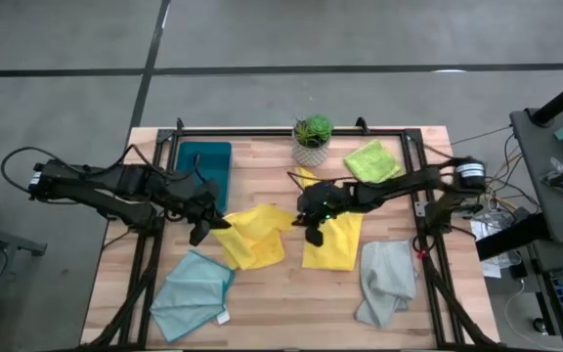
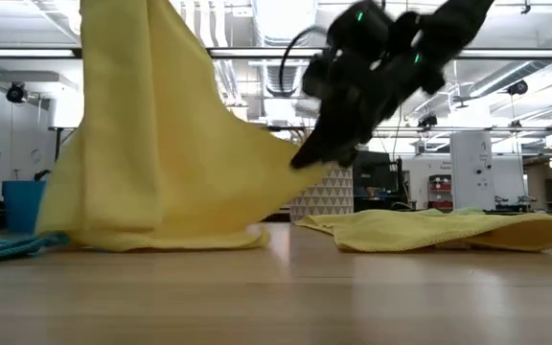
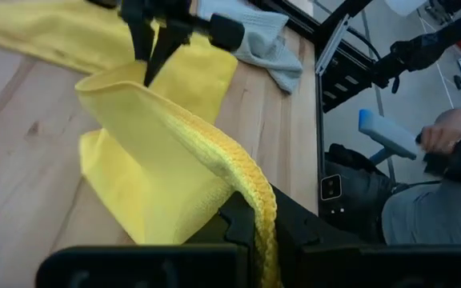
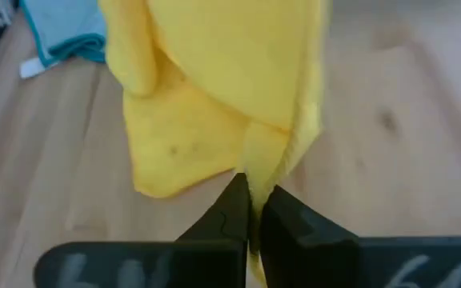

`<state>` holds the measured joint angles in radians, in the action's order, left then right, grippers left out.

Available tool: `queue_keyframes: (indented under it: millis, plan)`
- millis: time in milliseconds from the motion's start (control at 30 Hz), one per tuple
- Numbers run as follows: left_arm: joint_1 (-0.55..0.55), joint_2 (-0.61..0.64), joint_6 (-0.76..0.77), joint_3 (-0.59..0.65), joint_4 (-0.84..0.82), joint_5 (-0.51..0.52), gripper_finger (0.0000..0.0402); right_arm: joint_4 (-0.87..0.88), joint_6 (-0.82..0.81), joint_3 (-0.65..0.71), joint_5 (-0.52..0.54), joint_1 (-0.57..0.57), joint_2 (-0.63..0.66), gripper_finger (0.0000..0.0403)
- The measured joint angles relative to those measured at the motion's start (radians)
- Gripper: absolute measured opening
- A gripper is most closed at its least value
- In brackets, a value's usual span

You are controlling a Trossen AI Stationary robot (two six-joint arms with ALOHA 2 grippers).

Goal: Fold microfiber towels
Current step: Fold the left yellow towel

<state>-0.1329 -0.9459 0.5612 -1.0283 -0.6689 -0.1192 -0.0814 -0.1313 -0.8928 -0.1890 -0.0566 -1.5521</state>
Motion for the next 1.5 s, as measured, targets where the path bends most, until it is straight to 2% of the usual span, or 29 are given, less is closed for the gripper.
queue_keyframes:
  millis: [133, 300, 467, 633, 833, 967, 1100, 1300, 1500]
  plan:
    - [0.002, 0.000, -0.047, -0.032, -0.006, 0.001, 0.0000, 0.246, 0.083, -0.075, 0.091, 0.000, 0.139, 0.0008]
    - [0.023, 0.000, -0.118, -0.072, -0.023, 0.002, 0.0000, 0.469, 0.168, -0.185, 0.207, -0.002, 0.267, 0.0008]
    - [0.068, 0.000, -0.184, -0.117, -0.112, 0.002, 0.0000, 0.669, 0.282, -0.317, 0.276, -0.003, 0.332, 0.0008]
    - [0.124, 0.000, -0.233, -0.156, -0.297, 0.002, 0.0000, 0.880, 0.388, -0.448, 0.328, -0.005, 0.342, 0.0008]
    - [0.176, -0.003, -0.319, -0.157, -0.328, 0.002, 0.0000, 0.928, 0.489, -0.498, 0.338, -0.020, 0.339, 0.0008]
    - [0.220, -0.029, -0.389, -0.165, -0.328, 0.005, 0.0000, 0.928, 0.527, -0.514, 0.448, -0.046, 0.338, 0.0008]
    - [0.248, -0.043, -0.479, -0.187, -0.357, 0.008, 0.0000, 0.943, 0.541, -0.553, 0.454, -0.062, 0.338, 0.0008]
    - [0.223, -0.040, -0.515, -0.196, -0.379, 0.009, 0.0000, 1.051, 0.437, -0.595, 0.449, -0.026, 0.344, 0.0008]
    - [0.136, -0.055, -0.468, -0.184, -0.390, 0.009, 0.0000, 1.095, 0.293, -0.549, 0.393, 0.081, 0.345, 0.0008]
